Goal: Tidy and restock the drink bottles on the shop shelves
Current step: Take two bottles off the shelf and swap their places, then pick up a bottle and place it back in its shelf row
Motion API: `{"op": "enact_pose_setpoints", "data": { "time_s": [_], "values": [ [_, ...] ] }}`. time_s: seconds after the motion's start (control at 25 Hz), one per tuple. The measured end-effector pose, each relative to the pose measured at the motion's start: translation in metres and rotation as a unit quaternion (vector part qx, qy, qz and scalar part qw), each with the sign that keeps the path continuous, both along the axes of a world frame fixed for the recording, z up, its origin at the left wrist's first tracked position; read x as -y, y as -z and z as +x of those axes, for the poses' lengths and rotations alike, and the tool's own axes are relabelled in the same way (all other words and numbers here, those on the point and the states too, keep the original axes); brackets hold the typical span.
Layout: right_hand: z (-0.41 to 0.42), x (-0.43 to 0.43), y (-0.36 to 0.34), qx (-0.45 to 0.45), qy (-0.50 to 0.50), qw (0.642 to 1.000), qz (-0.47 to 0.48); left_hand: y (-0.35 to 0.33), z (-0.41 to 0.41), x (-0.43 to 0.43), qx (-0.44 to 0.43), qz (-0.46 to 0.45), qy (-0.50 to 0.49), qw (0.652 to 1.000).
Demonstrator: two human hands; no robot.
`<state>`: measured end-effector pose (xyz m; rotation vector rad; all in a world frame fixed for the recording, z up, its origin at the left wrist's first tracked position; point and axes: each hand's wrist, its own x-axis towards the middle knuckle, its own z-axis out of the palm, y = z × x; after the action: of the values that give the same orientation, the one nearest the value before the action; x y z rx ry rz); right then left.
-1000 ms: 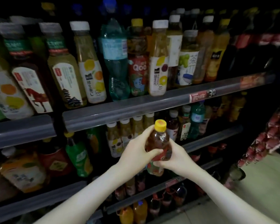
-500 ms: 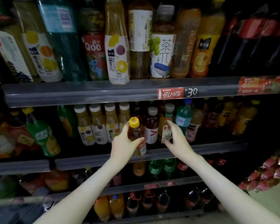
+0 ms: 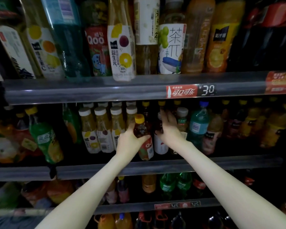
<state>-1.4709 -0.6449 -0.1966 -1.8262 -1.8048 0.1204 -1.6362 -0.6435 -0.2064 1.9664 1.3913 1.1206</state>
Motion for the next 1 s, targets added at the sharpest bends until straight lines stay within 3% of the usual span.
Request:
{"op": "enact_pose_setpoints", "data": {
  "time_s": [0.24, 0.44, 0.72, 1.0],
  "values": [
    [0.006, 0.015, 0.011, -0.033, -0.022, 0.993, 0.114, 0.000, -0.001, -0.013, -0.008, 0.005, 0.026, 1.000],
    [0.026, 0.045, 0.025, -0.124, -0.080, 0.987, 0.056, 0.002, -0.028, -0.008, 0.043, -0.051, 0.072, 0.995],
    [0.028, 0.078, 0.027, -0.223, -0.062, 0.972, 0.049, 0.010, -0.043, 0.003, 0.167, -0.105, 0.065, 0.978],
    [0.039, 0.097, -0.001, -0.293, -0.031, 0.946, 0.136, 0.010, -0.031, 0.008, 0.112, -0.072, 0.065, 0.989]
  ]
}}
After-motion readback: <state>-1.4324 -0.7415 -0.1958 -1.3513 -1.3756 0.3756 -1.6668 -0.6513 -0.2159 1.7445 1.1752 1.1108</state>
